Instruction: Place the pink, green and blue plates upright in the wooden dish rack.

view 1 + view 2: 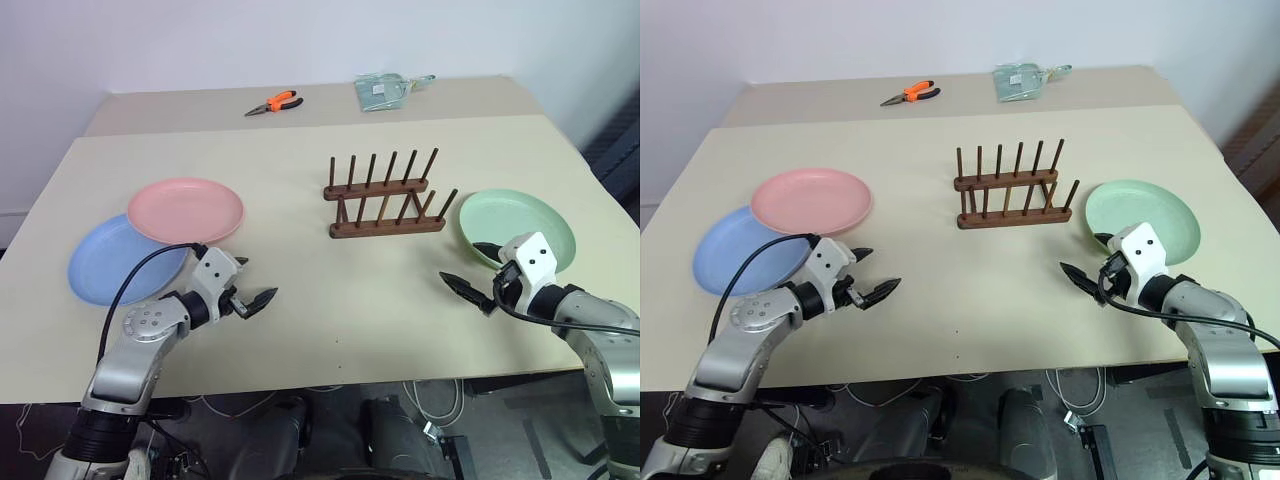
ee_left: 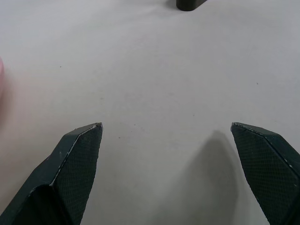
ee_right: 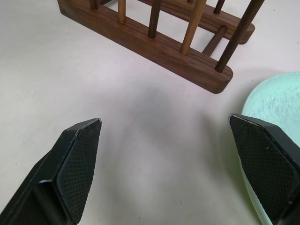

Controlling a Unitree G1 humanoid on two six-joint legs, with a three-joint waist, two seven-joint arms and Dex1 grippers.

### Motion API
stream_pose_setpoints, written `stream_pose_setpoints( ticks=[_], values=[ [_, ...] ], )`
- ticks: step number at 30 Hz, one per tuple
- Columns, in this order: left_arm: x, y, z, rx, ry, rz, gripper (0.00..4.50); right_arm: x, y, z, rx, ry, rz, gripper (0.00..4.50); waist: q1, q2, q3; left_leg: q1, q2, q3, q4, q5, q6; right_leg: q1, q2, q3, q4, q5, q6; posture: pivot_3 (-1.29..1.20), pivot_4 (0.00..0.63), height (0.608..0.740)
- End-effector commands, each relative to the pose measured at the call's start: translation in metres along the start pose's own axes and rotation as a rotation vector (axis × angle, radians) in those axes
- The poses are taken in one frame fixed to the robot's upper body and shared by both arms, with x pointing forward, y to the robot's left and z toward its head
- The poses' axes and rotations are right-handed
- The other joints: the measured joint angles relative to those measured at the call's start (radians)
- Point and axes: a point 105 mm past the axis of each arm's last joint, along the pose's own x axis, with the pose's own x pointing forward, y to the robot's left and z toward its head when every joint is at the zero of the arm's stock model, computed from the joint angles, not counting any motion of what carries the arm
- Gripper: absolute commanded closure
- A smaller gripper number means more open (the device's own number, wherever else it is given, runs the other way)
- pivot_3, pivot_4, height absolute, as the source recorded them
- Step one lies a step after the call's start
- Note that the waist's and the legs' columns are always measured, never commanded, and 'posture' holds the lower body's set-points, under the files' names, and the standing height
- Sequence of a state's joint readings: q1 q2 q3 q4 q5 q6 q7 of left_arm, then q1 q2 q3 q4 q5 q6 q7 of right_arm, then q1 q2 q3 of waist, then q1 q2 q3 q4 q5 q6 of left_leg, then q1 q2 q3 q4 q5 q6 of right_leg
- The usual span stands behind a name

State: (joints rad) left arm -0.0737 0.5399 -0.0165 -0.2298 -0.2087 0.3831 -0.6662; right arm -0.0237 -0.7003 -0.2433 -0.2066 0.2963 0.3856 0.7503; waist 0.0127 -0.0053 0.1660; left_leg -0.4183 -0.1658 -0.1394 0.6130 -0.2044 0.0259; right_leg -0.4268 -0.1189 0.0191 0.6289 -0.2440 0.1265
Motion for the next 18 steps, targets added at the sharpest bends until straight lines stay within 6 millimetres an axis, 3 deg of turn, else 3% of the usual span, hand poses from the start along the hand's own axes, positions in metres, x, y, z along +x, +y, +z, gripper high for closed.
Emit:
stream_pose_setpoints(
  ticks=[1, 7, 12, 18],
  values=[
    [0.000, -0.001, 0.007, 0.020, -0.029, 0.008, 0.00, 0.003, -0.004, 0.012, -0.047, -0.041, -0.010, 0.05, 0.000, 0.000, 0.000, 0.000, 0.000, 0.000, 0.000, 0.000, 0.000, 0.000, 0.000, 0.000, 0.000, 0.000, 0.000, 0.00, 0.150, 0.719],
    [0.011, -0.011, 0.013, 0.006, -0.057, -0.042, 0.00, 0.006, -0.002, 0.016, -0.055, -0.056, -0.012, 0.05, 0.004, 0.000, 0.000, 0.000, 0.000, 0.000, 0.000, 0.000, 0.000, 0.000, 0.000, 0.000, 0.000, 0.000, 0.000, 0.00, 0.150, 0.719],
    [0.033, -0.018, 0.021, 0.035, -0.067, -0.136, 0.00, 0.010, 0.025, 0.020, -0.006, -0.059, 0.098, 0.05, 0.002, 0.000, 0.000, 0.000, 0.000, 0.000, 0.001, 0.000, 0.000, 0.000, 0.000, 0.000, 0.000, 0.000, 0.000, 0.00, 0.150, 0.719],
    [0.087, -0.017, 0.030, 0.057, -0.045, -0.233, 0.00, 0.015, 0.044, 0.026, 0.003, -0.079, 0.063, 0.05, 0.004, -0.001, 0.000, -0.001, 0.000, 0.000, 0.003, 0.000, 0.000, 0.000, 0.000, -0.001, 0.000, 0.002, 0.002, 0.00, 0.150, 0.719]
  ],
)
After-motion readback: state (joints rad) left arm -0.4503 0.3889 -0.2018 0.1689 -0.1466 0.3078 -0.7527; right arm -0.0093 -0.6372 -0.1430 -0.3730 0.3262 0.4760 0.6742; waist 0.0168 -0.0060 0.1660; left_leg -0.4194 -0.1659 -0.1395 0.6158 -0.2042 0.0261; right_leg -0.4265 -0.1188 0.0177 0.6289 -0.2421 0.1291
